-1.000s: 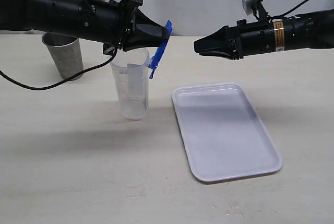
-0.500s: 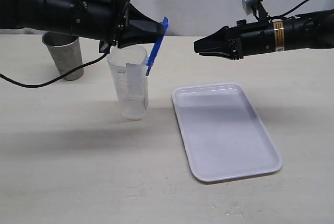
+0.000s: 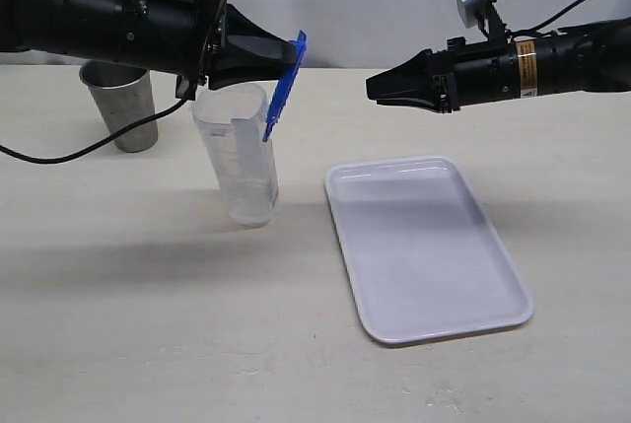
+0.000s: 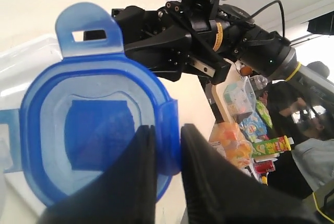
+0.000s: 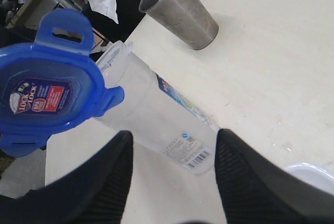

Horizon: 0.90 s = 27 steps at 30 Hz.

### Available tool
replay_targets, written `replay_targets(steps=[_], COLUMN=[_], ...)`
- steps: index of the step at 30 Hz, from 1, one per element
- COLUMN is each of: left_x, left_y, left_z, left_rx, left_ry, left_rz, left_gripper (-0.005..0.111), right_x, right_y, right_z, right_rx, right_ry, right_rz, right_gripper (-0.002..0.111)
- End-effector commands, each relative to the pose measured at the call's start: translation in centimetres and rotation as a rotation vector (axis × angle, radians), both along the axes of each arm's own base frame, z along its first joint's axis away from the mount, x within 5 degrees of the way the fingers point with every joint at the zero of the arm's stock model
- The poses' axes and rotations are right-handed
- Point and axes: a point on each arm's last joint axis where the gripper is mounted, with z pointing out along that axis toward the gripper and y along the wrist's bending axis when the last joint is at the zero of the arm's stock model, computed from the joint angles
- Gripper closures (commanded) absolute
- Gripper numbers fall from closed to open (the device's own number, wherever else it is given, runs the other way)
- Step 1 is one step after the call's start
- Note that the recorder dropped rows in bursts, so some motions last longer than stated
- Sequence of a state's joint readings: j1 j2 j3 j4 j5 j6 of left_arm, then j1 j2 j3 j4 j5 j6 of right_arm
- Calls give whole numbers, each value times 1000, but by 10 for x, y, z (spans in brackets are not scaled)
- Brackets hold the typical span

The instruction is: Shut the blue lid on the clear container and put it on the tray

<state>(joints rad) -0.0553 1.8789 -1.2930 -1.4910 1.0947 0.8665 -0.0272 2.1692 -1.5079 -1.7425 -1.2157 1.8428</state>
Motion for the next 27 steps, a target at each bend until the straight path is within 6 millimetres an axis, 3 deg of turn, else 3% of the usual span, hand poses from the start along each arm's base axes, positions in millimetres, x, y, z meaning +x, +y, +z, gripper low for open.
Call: replay_targets(steps=[1, 4, 10, 23, 27], left_x=[-2, -2, -2, -2, -9], left_y=[0, 0, 0, 0, -3], left_z=[1, 1, 1, 1, 4], left_rx=[-15, -11, -10, 5, -24], left_ry=[-3, -15, -19, -52, -99], left_rz=[-18, -22, -23, -25, -126], left_gripper=[107, 103, 84, 84, 82], right_x=[-1, -1, -1, -1, -1], right_y=[-2, -2, -2, -2, -2], right_z=[1, 1, 1, 1, 1], right_rx=[-5, -5, -5, -5, -6], right_ry=[-23, -23, -23, -23, -27], right_rz=[9, 9, 9, 9, 10], right_gripper=[61, 61, 61, 61, 61])
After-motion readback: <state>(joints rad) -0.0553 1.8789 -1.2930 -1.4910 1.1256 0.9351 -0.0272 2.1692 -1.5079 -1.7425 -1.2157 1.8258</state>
